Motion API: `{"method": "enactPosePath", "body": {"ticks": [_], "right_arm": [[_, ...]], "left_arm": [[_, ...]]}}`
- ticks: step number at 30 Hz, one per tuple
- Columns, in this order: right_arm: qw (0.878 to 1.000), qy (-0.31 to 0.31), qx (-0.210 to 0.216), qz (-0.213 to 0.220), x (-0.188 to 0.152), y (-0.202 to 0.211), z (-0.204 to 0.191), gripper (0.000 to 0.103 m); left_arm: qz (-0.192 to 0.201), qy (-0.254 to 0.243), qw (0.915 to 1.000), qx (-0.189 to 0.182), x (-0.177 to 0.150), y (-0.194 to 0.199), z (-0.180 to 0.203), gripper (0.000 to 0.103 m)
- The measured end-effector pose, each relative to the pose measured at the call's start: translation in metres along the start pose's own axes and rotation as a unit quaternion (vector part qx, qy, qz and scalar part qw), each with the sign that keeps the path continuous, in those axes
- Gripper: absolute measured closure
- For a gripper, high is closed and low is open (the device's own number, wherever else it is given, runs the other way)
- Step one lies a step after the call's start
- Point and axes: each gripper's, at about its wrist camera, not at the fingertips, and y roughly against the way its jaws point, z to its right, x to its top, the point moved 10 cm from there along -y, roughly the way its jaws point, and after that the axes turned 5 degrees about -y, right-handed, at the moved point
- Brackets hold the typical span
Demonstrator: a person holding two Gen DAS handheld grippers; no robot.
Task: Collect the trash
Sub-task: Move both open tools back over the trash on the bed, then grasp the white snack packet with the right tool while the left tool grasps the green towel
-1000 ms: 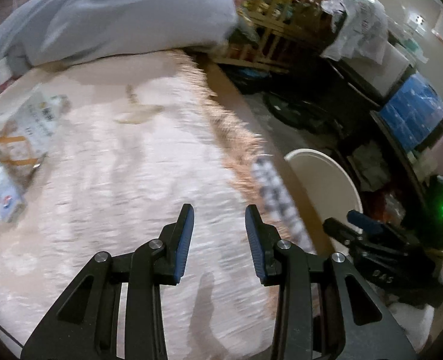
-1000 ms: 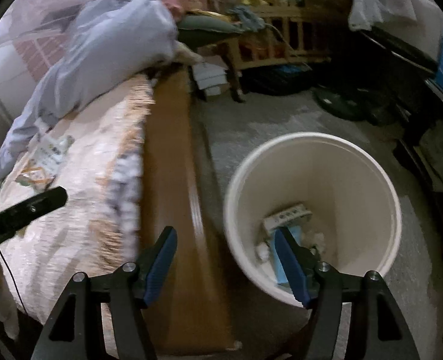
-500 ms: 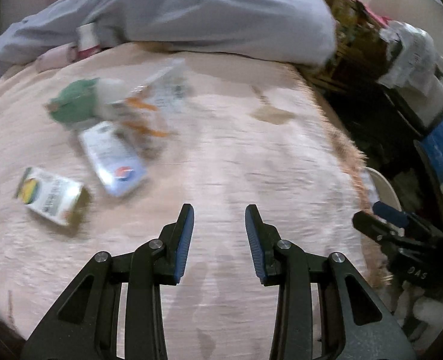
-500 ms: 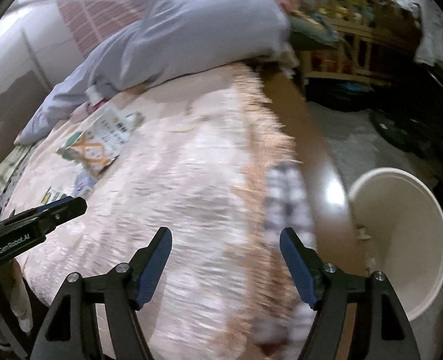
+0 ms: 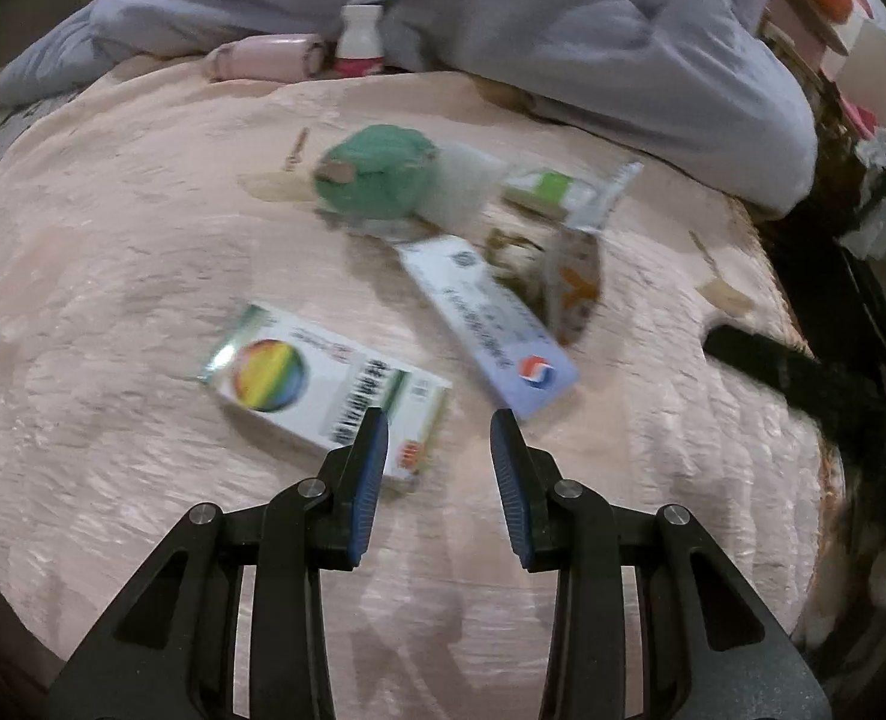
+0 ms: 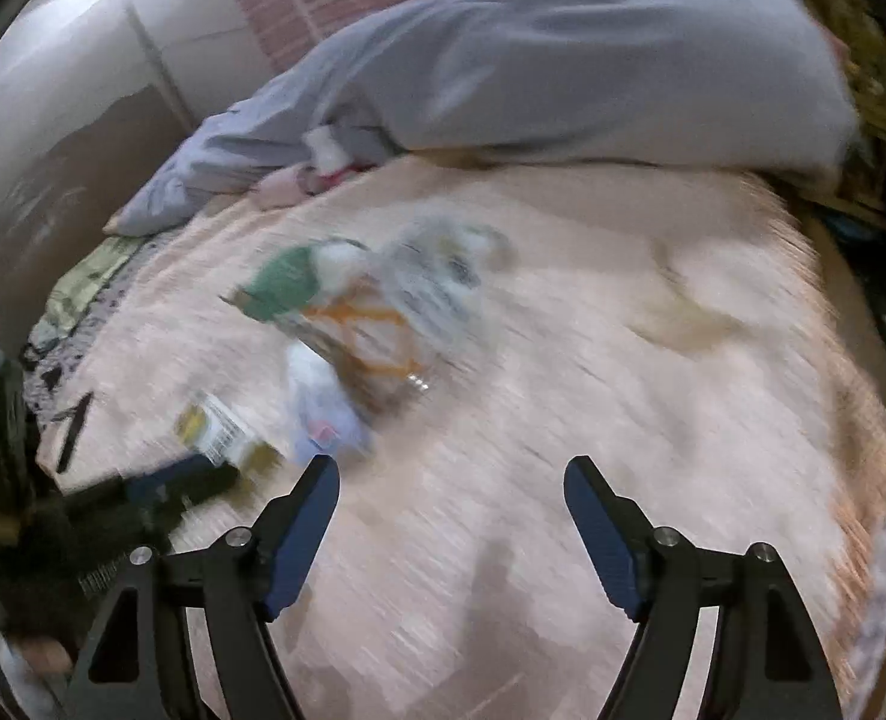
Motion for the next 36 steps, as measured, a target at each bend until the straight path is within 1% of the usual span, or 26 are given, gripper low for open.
{"method": "enactPosePath", "body": {"ticks": [5,8,10,12,14,18,21,22,23,25,27,29,32,34,36], "right_arm": [[1.0,0.002,0.025,0.0,0.048,-0.038,-0.047,0.027],[1.0,-0.002,0.022,-0.012,0.066,-0.063,-0.055,0.027],[0.999,-0.01,0.01,-0.035,0.069,-0.083,-0.048,0.027],[0.998,-0.014,-0.01,-0.052,0.063,-0.088,-0.029,0.027],[0.998,-0.014,-0.023,-0.054,0.056,-0.081,-0.011,0.027],[0.996,-0.023,-0.065,-0.062,0.039,-0.065,0.041,0.027],[0.995,-0.047,-0.069,-0.057,0.037,-0.055,0.066,0.027],[0.995,-0.054,-0.065,-0.054,0.037,-0.051,0.069,0.027],[0.995,-0.056,-0.062,-0.053,0.038,-0.049,0.069,0.027],[0.996,-0.055,-0.052,-0.049,0.037,-0.045,0.062,0.026],[0.996,-0.044,-0.05,-0.052,0.034,-0.046,0.049,0.022],[0.996,-0.029,-0.07,-0.057,0.03,-0.052,0.043,0.021],[0.991,-0.01,-0.115,-0.065,0.023,-0.069,0.046,0.021],[0.99,-0.01,-0.119,-0.072,0.018,-0.078,0.048,0.021],[0.989,-0.004,-0.13,-0.066,0.017,-0.082,0.049,0.02]], "left_arm": [[0.003,0.017,0.9999,0.0,0.007,0.001,-0.024,0.07],[0.004,0.031,0.9995,-0.005,0.016,-0.001,-0.035,0.07],[0.005,0.04,0.9991,-0.013,0.024,-0.004,-0.041,0.07],[0.01,0.047,0.9986,-0.021,0.033,-0.006,-0.046,0.07],[0.013,0.054,0.9982,-0.025,0.045,-0.01,-0.051,0.07],[0.011,0.058,0.9976,-0.036,0.063,-0.022,-0.053,0.069],[0.013,0.059,0.9974,-0.04,0.077,-0.028,-0.056,0.069],[0.013,0.059,0.9973,-0.041,0.084,-0.03,-0.057,0.065],[0.014,0.059,0.9972,-0.043,0.09,-0.031,-0.058,0.063],[0.02,0.06,0.9969,-0.046,0.102,-0.034,-0.059,0.061],[0.025,0.06,0.9968,-0.046,0.114,-0.038,-0.061,0.058],[0.022,0.055,0.9971,-0.048,0.123,-0.046,-0.06,0.056],[0.015,0.048,0.9975,-0.05,0.133,-0.062,-0.057,0.056],[0.008,0.038,0.9978,-0.054,0.138,-0.075,-0.052,0.054],[-0.003,0.026,0.9982,-0.053,0.14,-0.087,-0.047,0.05]]}}
